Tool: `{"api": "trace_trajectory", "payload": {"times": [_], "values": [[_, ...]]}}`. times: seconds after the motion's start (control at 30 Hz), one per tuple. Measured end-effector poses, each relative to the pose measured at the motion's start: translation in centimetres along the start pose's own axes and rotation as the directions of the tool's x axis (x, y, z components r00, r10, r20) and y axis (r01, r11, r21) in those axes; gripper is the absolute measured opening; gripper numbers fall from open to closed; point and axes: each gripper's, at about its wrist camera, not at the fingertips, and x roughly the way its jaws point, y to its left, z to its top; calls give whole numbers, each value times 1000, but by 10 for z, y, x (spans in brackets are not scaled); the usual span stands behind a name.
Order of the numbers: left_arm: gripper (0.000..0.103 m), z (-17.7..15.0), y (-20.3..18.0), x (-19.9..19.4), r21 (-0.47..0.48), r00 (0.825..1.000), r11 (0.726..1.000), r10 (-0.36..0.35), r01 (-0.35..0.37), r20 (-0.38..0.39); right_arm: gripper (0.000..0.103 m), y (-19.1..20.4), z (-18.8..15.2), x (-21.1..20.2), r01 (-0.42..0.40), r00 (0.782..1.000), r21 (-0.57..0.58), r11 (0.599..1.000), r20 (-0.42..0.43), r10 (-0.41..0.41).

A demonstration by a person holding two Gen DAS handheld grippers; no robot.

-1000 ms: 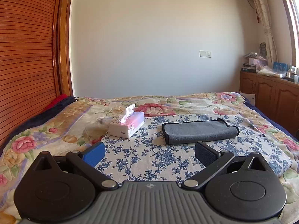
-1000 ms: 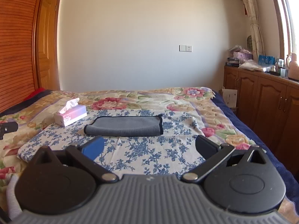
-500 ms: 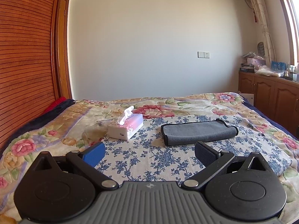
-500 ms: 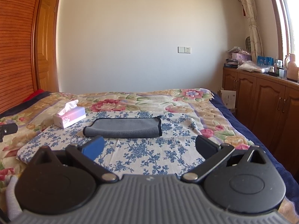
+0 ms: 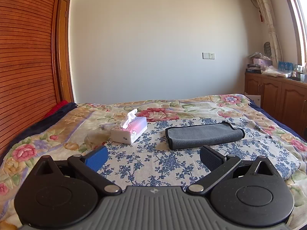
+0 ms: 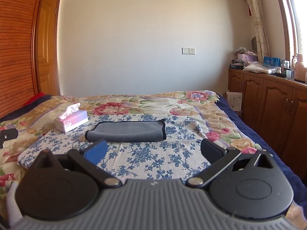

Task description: Fold towel

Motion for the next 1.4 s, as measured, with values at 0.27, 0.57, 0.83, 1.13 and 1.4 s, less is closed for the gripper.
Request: {"api": "trace_trajectory", "payload": {"times": [0.27, 0.57, 0.83, 1.13, 1.4], "values": [[103, -1, -1, 1, 9, 1000, 1000, -1, 1, 1, 103, 0, 0, 0, 0, 1000, 1, 1000, 0, 0], [103, -2, -1, 0, 10, 1000, 1000, -1, 1, 2, 103, 0, 0, 0, 0, 1000, 0, 1000, 0, 0], [103, -2, -2, 1, 12, 1000, 1000, 0, 0, 2, 103, 0, 0, 0, 0, 1000, 1, 1000, 0, 0], [103, -2, -2, 0, 13, 1000, 1000, -1, 1, 5, 103, 0, 0, 0, 0, 1000, 1, 1000, -2, 0], [103, -2, -2, -1, 16, 1000, 1000, -1, 1, 5, 103, 2, 0, 1, 1, 1000, 2, 1000, -3, -1]]}}
